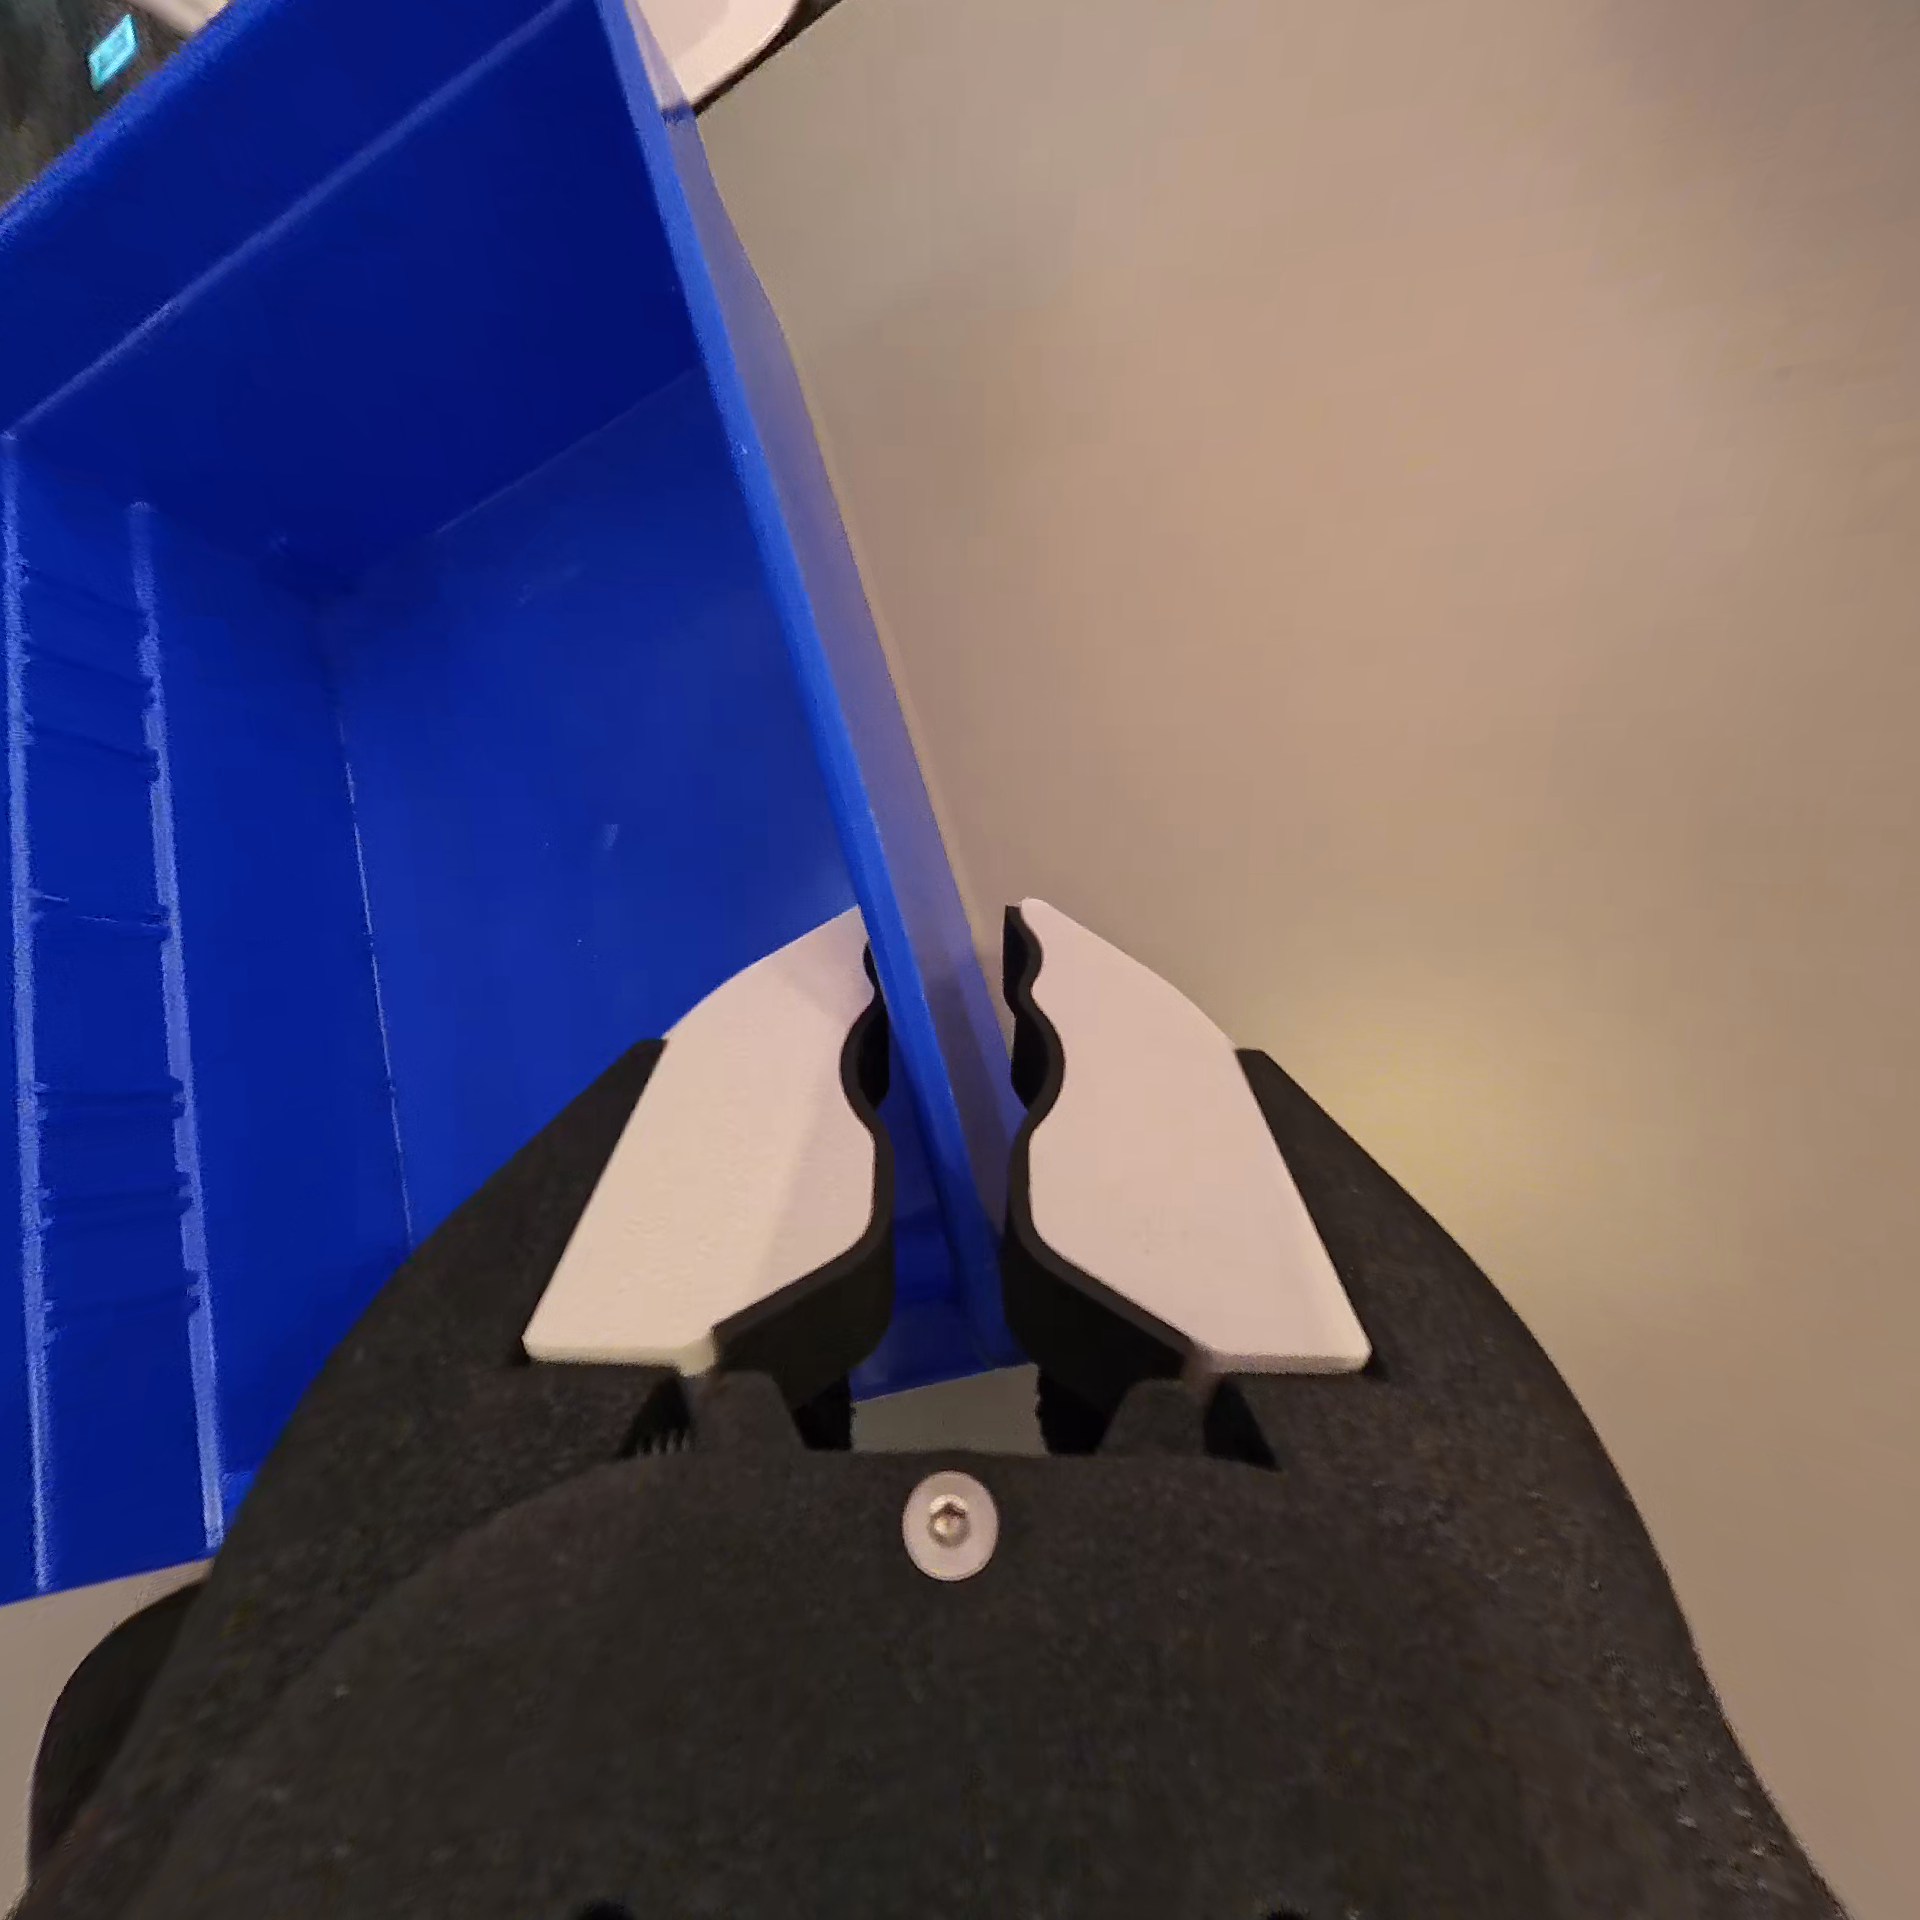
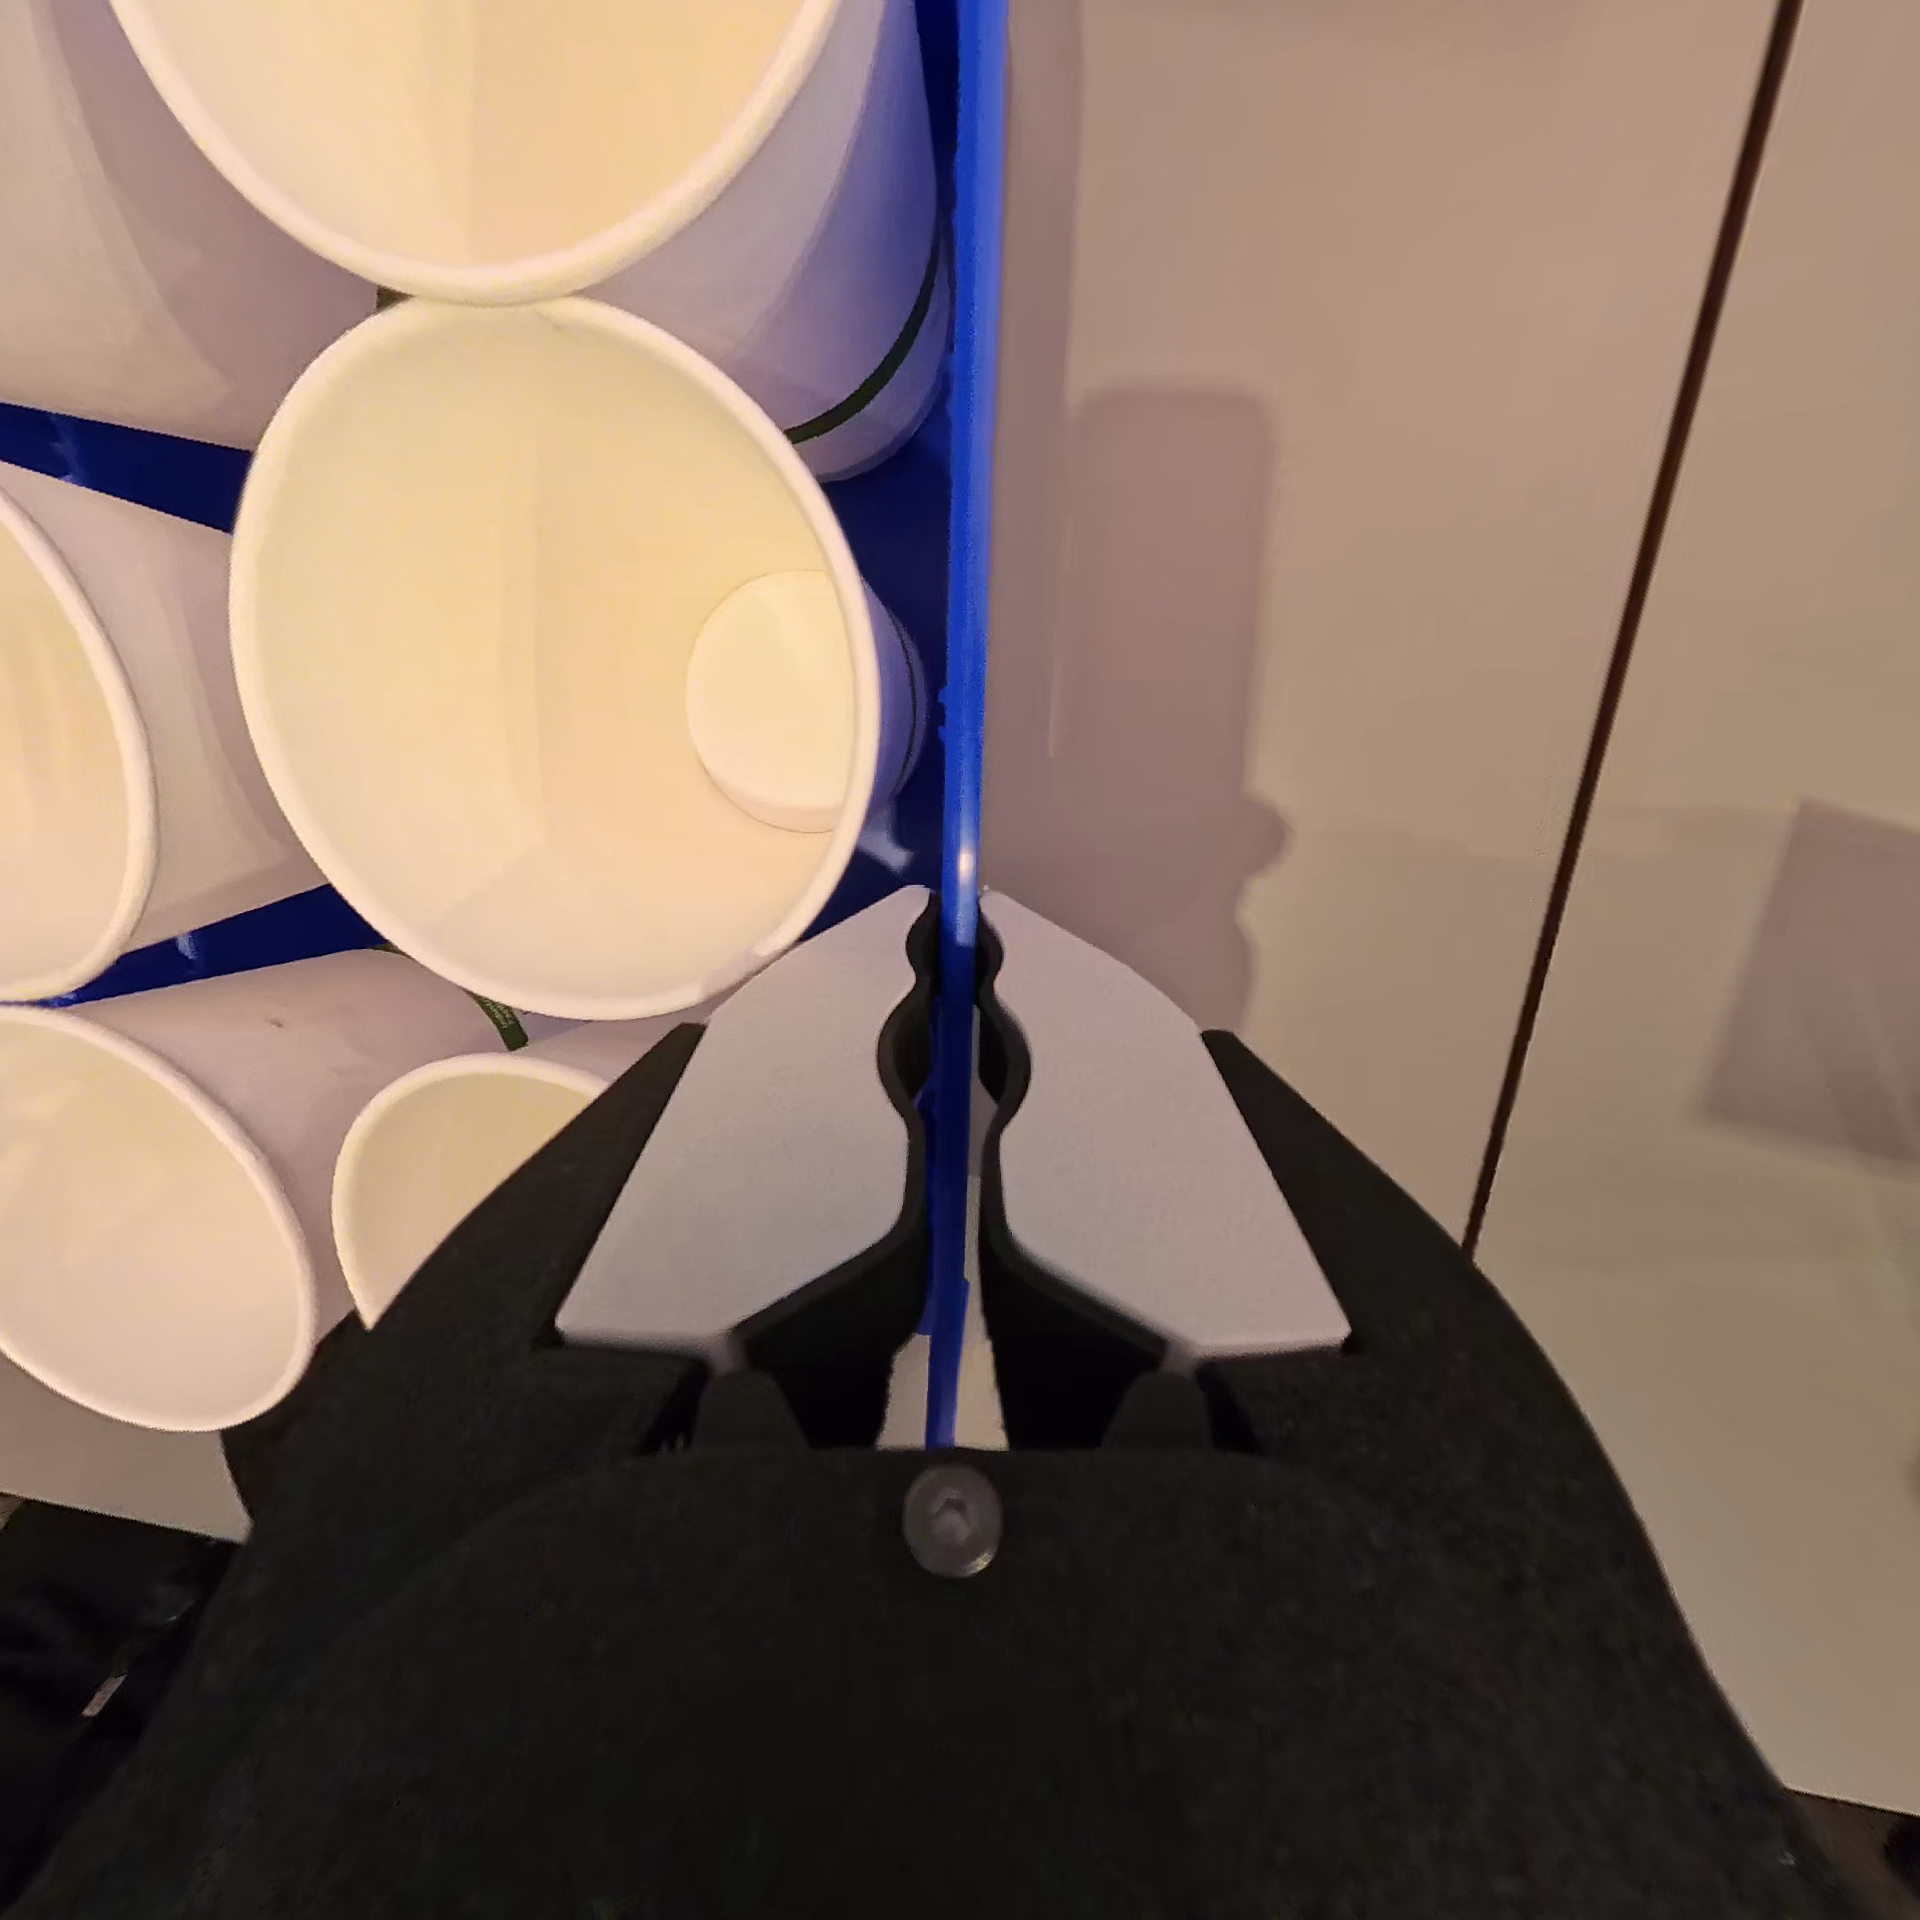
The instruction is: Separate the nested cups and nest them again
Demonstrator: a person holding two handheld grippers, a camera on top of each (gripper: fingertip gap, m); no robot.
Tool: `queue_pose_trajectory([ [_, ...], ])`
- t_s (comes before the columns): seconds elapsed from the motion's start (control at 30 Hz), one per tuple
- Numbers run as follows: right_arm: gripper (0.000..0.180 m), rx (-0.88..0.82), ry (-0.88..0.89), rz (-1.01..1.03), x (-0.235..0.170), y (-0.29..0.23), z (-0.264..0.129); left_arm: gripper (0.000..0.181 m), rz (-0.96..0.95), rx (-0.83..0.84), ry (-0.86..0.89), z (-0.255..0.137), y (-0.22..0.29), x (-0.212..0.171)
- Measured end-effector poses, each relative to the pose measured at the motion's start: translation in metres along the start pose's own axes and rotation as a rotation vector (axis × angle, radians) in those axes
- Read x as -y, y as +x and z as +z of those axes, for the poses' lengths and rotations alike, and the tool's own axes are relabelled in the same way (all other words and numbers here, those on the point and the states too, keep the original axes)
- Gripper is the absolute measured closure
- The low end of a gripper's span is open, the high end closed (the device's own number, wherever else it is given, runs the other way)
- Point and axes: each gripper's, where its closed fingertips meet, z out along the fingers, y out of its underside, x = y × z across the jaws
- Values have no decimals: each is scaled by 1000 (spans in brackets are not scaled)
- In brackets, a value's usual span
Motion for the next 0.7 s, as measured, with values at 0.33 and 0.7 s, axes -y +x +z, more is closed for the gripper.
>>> queue_pose_trajectory([
  [0.33, 176, 17, -19, -3, 2, -2, 14, 145, 64, -98, 52, -5, 57, 19],
  [0.7, 176, 25, -11, 19, 3, 0, 14, 119, 46, -190, 238, -53, 62, 35],
])
